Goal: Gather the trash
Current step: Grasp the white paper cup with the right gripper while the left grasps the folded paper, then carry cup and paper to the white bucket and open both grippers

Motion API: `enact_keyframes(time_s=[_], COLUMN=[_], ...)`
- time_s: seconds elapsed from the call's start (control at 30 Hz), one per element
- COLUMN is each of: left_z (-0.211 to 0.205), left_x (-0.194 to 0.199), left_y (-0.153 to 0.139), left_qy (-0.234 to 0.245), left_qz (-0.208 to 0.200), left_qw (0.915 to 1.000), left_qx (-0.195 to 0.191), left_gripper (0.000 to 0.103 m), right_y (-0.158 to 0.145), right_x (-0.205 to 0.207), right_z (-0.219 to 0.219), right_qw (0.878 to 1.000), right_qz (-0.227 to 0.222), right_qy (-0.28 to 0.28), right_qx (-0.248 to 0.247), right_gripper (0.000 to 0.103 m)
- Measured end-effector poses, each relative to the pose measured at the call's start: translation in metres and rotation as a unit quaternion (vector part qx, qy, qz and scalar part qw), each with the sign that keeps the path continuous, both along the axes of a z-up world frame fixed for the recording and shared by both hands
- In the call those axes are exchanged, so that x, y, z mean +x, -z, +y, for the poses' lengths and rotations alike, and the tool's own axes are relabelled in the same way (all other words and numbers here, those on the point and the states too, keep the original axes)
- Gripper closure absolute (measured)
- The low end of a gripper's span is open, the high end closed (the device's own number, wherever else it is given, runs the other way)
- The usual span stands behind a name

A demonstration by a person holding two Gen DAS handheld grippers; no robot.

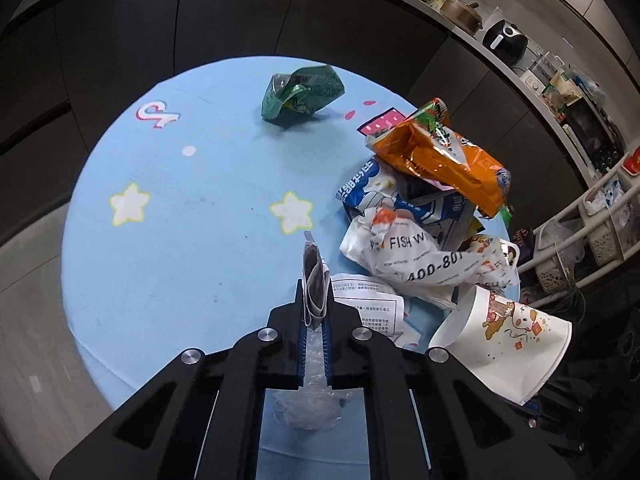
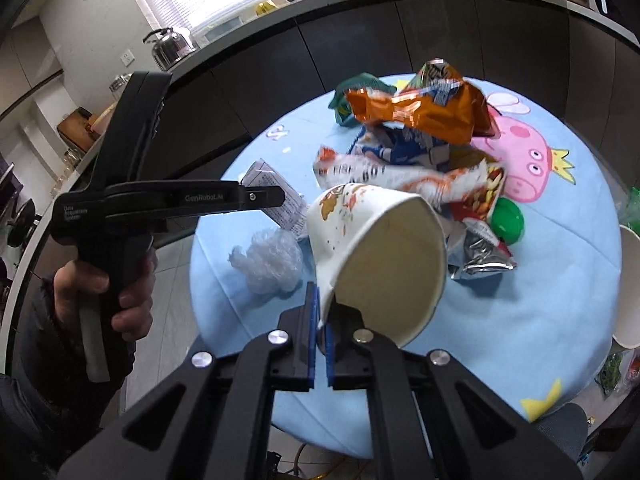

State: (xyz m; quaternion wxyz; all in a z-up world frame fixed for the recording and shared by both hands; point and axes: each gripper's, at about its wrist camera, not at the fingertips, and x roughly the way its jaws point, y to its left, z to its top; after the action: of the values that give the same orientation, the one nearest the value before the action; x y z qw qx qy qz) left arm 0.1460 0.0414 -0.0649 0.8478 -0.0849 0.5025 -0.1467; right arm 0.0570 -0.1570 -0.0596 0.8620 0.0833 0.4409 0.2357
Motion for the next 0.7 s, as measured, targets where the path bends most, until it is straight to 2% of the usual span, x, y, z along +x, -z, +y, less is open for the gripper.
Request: enact_keyframes(time_s=[0.13,0.27,0.37,0.43,0.5,0.57,0.7], left_z=[-0.001,-0.019,-0.052,-0.085,-0.126,-0.176,-0.266], left_x=[-0.017,-0.030,-0.028,-0.023,-0.015,-0.002,0.021], left_y=[-0.043,-0.094,-0.123,-0.132,-0.132,-0.123,-0.085], left_qy=[0.010,0.036,0.081,0.116,0.151,0.187,0.237], left_qz=[-0.040,-0.099,-0.114,-0.114,-0.111,-0.088,-0.042], left_qw=[0.9991,0.9943,0.9890,0.9846,0.9802,0.9757,0.9691], left_qx=[-0.007,-0.015,-0.050,-0.064,-0.065,-0.072,-0.054], left_gripper=[0.099,0.099,0.099,0.099,0.099,0.099,0.099], right_y=[-0.026,-0.054,-0.062,-0.056,-0.043,-0.023,0.027], right_x=[-0.013,-0.023,-0.021,-0.014,-0.009,-0.004,-0.001], right_z=[-0.024,-0.063,-0.109,-0.148,-0.185,-0.222,-0.280], right_qw=[0.999,0.996,0.992,0.989,0.983,0.977,0.966], right_qz=[-0.030,-0.067,-0.079,-0.069,-0.053,-0.035,0.011], right_qy=[0.011,0.045,0.093,0.133,0.172,0.209,0.257], right_qx=[0.021,0.027,0.021,0.023,0.024,0.018,0.034], right_gripper=[0.098,0.098,0.098,0.098,0.098,0.098,0.098])
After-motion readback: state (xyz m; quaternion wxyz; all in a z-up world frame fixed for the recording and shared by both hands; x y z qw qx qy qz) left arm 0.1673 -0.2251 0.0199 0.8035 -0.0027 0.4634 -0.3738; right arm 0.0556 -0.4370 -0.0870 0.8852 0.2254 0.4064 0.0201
